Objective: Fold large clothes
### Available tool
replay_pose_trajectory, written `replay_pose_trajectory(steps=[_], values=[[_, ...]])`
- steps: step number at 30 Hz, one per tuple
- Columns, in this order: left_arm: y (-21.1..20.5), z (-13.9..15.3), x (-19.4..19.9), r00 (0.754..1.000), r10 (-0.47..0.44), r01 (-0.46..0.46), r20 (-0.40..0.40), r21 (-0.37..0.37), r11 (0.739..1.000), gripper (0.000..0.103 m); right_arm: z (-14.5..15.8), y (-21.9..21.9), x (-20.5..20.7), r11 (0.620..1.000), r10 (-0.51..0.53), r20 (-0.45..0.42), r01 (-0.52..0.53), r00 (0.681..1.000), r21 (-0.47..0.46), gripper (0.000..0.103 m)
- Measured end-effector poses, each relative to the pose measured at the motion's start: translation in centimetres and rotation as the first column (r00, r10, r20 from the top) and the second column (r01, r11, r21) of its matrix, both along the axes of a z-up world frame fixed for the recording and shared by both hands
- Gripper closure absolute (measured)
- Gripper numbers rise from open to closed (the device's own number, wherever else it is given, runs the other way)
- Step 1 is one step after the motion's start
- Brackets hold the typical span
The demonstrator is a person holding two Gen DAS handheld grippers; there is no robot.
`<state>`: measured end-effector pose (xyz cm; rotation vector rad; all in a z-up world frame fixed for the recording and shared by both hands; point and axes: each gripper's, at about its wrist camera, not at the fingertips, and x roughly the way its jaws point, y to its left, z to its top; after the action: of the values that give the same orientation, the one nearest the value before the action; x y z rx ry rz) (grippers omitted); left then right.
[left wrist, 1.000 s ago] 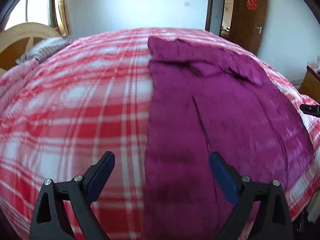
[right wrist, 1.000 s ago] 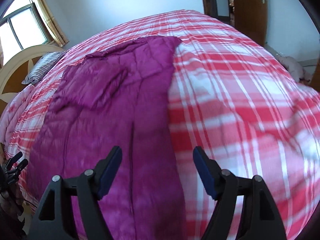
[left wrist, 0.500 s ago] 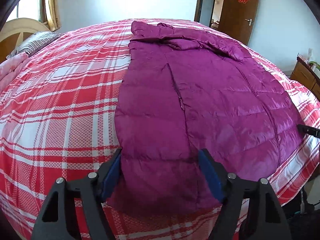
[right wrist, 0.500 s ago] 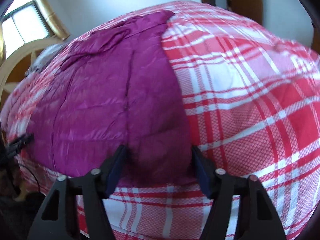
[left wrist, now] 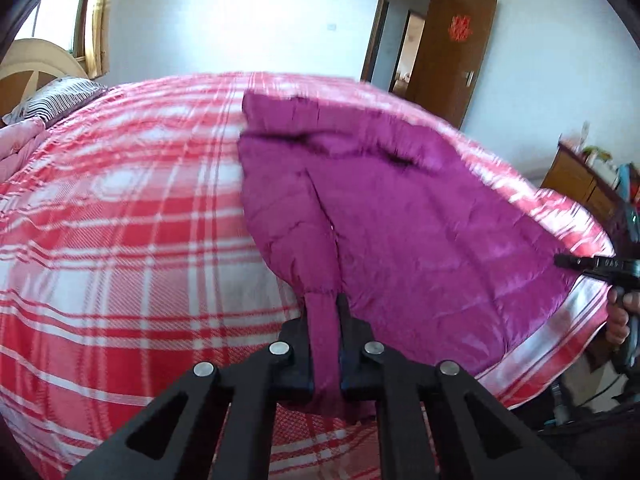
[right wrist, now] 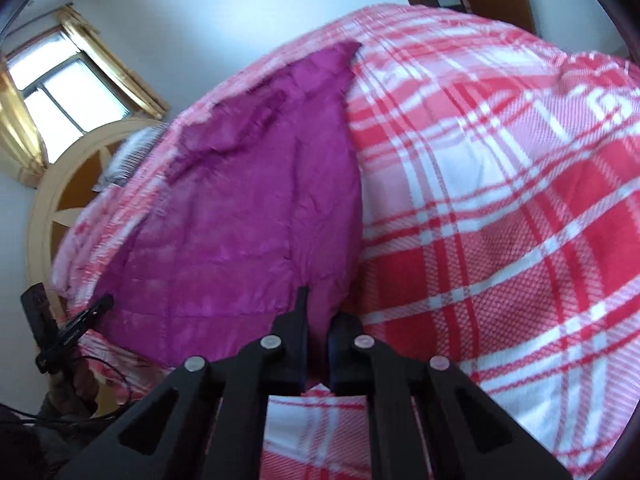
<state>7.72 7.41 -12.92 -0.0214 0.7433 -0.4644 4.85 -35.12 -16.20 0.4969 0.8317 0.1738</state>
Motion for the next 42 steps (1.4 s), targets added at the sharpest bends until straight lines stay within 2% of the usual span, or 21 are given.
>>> replay_pose_trajectory(steps=[8, 13, 18, 20, 25, 29, 34, 39, 42], values=[[2.4, 5.7, -2.5, 0.998, -0.034, 0.040, 0.051, -0.139, 0.989, 0.097, 6.3, 1.0, -3.1, 0.999, 0.036, 0.149, -0.039, 0.988, 0.014, 0.093], [3.4, 9.4, -5.3, 0.985, -0.084, 0.106, 0.149, -0.146, 0.984, 0.097, 10.5, 0.5, -6.0, 0.998, 0.026, 0.250, -0.037, 0.968, 0.041, 0.093], [3.9, 11.5, -4.6, 0.980, -0.094, 0.122, 0.176, -0.159, 0.980, 0.097, 13.4, 0.2, -6.7, 0.998, 0.003, 0.345, -0.022, 0.939, 0.051, 0.094], [3.4, 11.7, -3.2, 0.977, -0.091, 0.115, 0.192, -0.114, 0.987, 0.097, 14.0, -0.1, -5.9, 0.999, -0.006, 0.367, -0.012, 0.930, 0.047, 0.094], [1.7, 12.6, 2.5, 0.973, -0.078, 0.101, 0.217, -0.098, 0.990, 0.097, 14.7, -1.4, -1.2, 0.998, -0.039, 0.379, 0.014, 0.924, 0.067, 0.094], [0.3, 12.8, 8.2, 0.977, -0.064, 0.085, 0.204, -0.097, 0.992, 0.097, 15.3, -2.7, 2.3, 0.996, -0.072, 0.374, 0.046, 0.925, 0.080, 0.094], [-1.6, 11.5, 15.5, 0.987, -0.030, 0.042, 0.159, -0.077, 0.996, 0.096, 14.7, -4.4, 8.2, 0.991, -0.130, 0.329, 0.110, 0.935, 0.078, 0.094], [-4.4, 9.4, 19.8, 0.988, -0.014, 0.008, 0.157, 0.041, 0.999, 0.096, 13.4, -5.3, 12.8, 0.987, -0.160, 0.270, 0.147, 0.949, 0.067, 0.094], [-4.8, 8.3, 22.8, 0.995, 0.013, -0.019, 0.103, 0.055, 0.998, 0.091, 12.2, -6.0, 15.6, 0.984, -0.174, 0.224, 0.163, 0.959, 0.068, 0.094]])
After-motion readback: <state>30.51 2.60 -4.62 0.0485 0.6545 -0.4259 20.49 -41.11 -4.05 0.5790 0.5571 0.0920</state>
